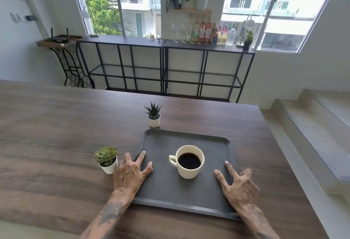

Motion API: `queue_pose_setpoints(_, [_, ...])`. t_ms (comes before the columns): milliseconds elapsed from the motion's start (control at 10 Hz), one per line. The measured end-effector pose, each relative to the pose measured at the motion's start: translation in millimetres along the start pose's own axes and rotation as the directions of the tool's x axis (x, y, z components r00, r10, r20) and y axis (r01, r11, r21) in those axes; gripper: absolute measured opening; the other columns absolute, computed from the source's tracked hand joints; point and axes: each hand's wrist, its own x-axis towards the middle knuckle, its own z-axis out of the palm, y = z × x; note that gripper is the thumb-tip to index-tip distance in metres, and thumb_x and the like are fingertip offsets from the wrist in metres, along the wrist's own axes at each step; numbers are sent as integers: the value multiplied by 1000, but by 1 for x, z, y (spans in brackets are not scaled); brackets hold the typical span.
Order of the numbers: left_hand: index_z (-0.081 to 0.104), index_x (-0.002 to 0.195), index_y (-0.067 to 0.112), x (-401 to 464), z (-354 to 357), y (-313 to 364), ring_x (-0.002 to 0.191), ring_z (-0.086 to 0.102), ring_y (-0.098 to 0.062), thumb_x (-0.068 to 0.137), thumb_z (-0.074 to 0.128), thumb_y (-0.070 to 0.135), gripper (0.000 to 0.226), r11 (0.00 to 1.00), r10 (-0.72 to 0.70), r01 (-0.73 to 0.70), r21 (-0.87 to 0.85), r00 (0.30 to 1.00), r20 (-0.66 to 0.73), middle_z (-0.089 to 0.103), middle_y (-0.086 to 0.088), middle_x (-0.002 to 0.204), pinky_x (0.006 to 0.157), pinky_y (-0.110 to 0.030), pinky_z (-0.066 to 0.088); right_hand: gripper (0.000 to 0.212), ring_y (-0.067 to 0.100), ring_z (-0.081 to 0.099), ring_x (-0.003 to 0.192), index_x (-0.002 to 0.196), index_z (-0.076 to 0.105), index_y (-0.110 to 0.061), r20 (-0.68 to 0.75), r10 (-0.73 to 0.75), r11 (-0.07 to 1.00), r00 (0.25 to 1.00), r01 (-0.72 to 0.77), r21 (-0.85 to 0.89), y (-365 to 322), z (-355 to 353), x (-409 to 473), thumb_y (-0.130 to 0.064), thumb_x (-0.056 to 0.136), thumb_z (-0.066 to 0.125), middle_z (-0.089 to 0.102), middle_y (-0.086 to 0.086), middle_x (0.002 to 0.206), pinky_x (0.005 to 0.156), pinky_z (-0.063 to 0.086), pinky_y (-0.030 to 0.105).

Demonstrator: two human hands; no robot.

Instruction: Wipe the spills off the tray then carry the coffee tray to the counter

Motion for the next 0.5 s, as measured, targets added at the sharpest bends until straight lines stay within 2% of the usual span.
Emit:
queue_pose_setpoints(100, [79, 106, 26, 1, 2, -1, 49, 56, -35, 73, 40, 65, 64, 1000, -11, 11, 6, 1000, -5, 51, -16, 74, 42, -36, 47, 65, 18, 66, 99, 137, 45, -50, 7, -7, 1000, 1000, 7, -8, -1, -4, 0, -79, 79, 41, 45, 3, 115, 81, 53, 33])
queue_pose_setpoints(400, [77, 109, 21, 3, 9, -5, 68, 55, -37, 77, 39, 62, 65, 996, 47, -39, 81, 994, -95, 54, -18, 83, 64, -45, 51, 69, 15, 63, 103, 139, 44, -50, 5, -35, 998, 999, 36, -43, 1, -6, -3, -82, 78, 31, 41, -1, 114, 80, 52, 31])
queue_pose_setpoints(500, [76, 111, 14, -1, 13, 1, 85, 60, -40, 81, 42, 54, 60, 995, 66, -60, 86, 995, -74, 60, -19, 98, 71, -48, 52, 87, 22, 58, 95, 133, 54, -44, -99, -51, 996, 994, 43, -81, 3, 4, -1, -86, 74, 5, 47, 3, 107, 75, 51, 36])
